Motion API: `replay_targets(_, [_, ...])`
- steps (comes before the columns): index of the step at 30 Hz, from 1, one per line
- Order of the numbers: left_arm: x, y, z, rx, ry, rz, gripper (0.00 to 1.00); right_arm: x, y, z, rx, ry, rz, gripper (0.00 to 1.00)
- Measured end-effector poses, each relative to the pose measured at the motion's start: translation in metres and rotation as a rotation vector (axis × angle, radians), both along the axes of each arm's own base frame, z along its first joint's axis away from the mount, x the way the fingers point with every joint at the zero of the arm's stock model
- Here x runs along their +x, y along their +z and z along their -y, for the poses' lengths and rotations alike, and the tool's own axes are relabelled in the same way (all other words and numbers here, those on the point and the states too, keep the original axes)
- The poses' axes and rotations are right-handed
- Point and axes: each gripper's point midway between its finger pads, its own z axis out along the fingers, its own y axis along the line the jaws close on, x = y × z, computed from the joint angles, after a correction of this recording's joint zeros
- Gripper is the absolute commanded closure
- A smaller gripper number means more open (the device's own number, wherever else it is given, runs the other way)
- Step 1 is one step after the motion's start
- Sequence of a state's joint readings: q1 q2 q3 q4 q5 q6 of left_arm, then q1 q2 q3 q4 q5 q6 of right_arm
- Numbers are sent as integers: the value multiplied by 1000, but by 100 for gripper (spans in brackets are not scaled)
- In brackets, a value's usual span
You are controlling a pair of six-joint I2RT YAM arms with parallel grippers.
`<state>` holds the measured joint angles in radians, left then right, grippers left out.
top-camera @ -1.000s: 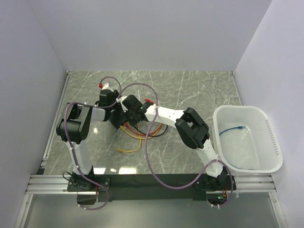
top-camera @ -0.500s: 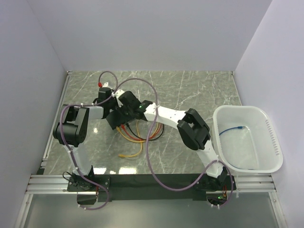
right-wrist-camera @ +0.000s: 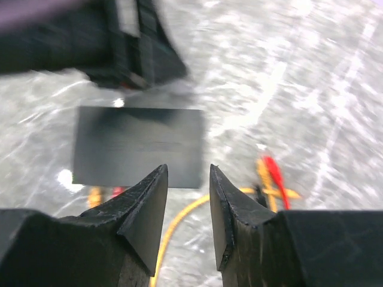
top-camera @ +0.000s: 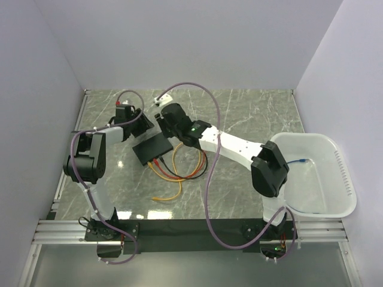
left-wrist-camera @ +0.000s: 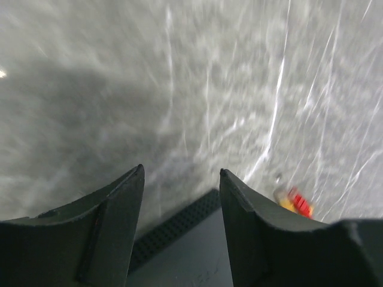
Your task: Insert the plug into the switch port
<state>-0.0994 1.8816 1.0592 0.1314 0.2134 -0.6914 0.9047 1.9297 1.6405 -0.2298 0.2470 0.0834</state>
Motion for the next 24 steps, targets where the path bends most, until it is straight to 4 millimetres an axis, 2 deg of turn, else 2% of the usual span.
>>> replay_targets(3, [14,16,-15,-2,34,31,42,13,-5,25,0,-84,-25,58])
replay_targets(5, [21,27,-22,-4,48,57,43,27,-16,51,-3,-158,-67,58])
replay_targets(9, [24,38,-30,-10,59,89,43,55,-38,100,-28,-295,-139,56])
replay_targets(11, [21,39,-33,-14,58,96,44,63,-50,114,-51,-339,-167,55])
replay_targets(17, [6,25,-39,-32,52,71,45,72,-97,102,-133,-350,-248,53])
replay_targets(20, [4,23,-44,-39,57,67,46,66,-118,101,-175,-343,-291,53])
replay_targets(24, [5,24,-50,-49,62,81,47,60,-127,106,-202,-352,-318,52])
